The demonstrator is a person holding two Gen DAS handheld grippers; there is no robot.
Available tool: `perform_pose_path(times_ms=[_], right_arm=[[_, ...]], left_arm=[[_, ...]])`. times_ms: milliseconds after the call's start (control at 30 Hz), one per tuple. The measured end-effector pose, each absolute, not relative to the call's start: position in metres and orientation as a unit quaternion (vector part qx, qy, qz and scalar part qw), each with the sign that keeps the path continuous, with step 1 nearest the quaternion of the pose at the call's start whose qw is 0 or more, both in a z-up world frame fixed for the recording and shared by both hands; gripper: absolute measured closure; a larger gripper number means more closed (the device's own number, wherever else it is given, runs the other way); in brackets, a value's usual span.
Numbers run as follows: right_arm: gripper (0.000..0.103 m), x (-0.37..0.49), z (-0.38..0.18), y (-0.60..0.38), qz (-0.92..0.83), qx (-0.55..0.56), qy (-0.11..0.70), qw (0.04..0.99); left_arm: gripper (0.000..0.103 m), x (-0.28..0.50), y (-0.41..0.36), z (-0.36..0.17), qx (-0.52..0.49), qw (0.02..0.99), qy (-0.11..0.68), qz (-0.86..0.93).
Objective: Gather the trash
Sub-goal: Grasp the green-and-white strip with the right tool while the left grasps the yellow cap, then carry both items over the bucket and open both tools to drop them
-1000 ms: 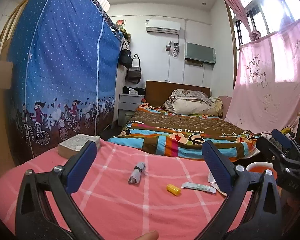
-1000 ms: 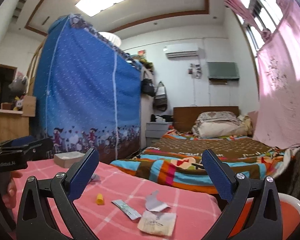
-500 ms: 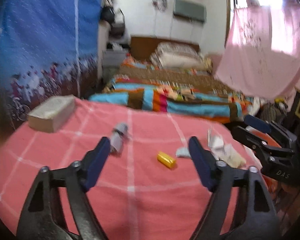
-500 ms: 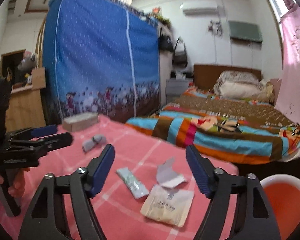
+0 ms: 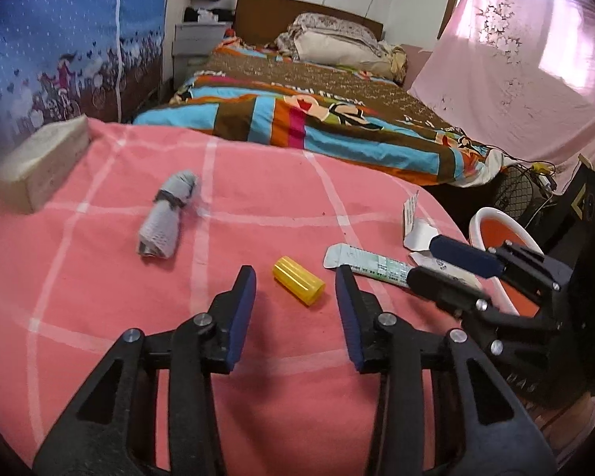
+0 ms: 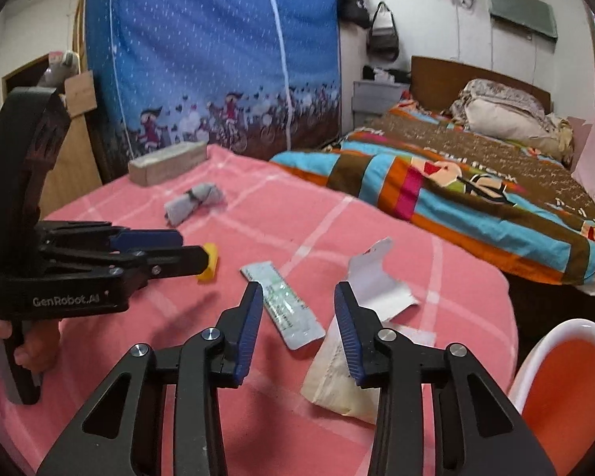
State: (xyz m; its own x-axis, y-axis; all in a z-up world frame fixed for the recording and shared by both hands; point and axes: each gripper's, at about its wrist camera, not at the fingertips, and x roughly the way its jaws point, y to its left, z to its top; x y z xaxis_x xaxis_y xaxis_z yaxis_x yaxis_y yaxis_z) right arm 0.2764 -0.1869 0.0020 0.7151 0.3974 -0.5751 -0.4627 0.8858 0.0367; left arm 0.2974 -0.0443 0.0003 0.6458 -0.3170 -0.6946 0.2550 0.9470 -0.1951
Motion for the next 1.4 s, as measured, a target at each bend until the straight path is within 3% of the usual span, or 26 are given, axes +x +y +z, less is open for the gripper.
perform_pose_path(times_ms=[167,300,467,533,800,1400], right_arm=[[0.068,0.281,-0.002,-0.188,0.235,-0.053,0.317,0.917],[0.068,0.283,-0.004,-0.188,0.243,-0.049,0.327,0.912],[0.072,0.285,-0.006,-0.181,0.249,-0.056,0.335,0.907],[0.080,0.285,-0.007,-0.180,0.252,-0.057,0.337,0.906],[0.083,0.284,-0.008,-0.181,0.253,-0.048,0.336,0.906],[0.083,0.213,0.045,-0.239,0.193,0.013,0.094,0.977]], left_arm=[[0.066,0.304,-0.046,-0.004,-0.046,0.900,0.407,-0.149],[0.078,0.304,-0.044,-0.004,-0.051,0.899,0.410,-0.147],[0.079,0.304,-0.041,-0.004,-0.060,0.898,0.410,-0.147],[0.079,0.304,-0.041,-0.004,-0.060,0.899,0.409,-0.145],[0.080,0.294,-0.040,0.003,-0.061,0.909,0.385,-0.146],[0.080,0.236,-0.080,0.062,-0.027,0.961,0.193,-0.198]])
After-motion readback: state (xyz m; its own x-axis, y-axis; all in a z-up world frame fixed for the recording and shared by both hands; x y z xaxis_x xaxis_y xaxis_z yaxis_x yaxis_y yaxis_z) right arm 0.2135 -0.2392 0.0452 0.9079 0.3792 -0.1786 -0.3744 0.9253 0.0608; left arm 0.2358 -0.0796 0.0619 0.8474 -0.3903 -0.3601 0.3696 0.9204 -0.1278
